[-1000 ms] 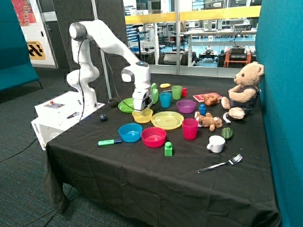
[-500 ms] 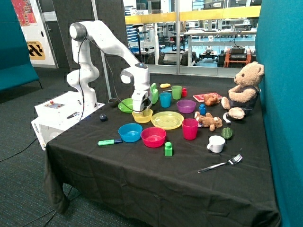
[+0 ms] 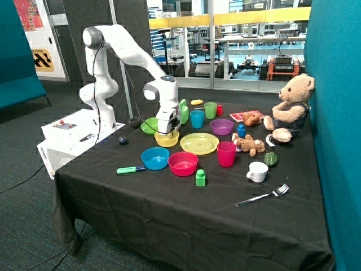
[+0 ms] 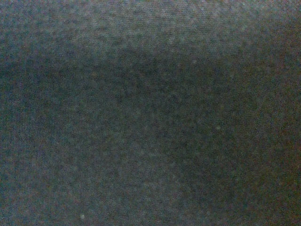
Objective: Place the bowls on the appropriate plate
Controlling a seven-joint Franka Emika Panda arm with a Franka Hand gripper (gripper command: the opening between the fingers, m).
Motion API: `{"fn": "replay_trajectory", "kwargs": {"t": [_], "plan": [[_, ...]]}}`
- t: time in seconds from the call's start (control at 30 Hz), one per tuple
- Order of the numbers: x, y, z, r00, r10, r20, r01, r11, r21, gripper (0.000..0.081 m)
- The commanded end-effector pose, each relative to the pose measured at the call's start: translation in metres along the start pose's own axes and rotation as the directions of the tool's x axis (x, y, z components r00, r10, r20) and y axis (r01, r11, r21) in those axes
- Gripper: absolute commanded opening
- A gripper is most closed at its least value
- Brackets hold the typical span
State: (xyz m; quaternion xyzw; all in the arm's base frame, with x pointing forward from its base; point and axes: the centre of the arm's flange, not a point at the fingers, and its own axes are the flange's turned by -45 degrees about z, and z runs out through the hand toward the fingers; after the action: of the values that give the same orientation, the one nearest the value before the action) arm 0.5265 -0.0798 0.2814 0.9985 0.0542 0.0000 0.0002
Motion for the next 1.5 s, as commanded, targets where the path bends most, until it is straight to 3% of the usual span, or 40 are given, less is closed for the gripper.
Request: {"fn": "replay_trajectory", "kwargs": {"t": [0.0, 0.47, 1.17, 1.47], "plan": [[0.001, -0.001, 0.0, 1.0, -0.01, 0.0, 0.01, 1.0, 0.0005, 0.0], [0.006, -0.009, -0.028, 1.0, -0.026, -0.0001, 0.026, 1.0, 0.0005, 0.0], [0.013, -0.017, -0.055, 0.999, -0.044, -0.0001, 0.044, 0.999, 0.0005, 0.0], [0.031, -0.017, -0.073, 0.998, -0.07, -0.0001, 0.07, 0.998, 0.0005, 0.0]]}}
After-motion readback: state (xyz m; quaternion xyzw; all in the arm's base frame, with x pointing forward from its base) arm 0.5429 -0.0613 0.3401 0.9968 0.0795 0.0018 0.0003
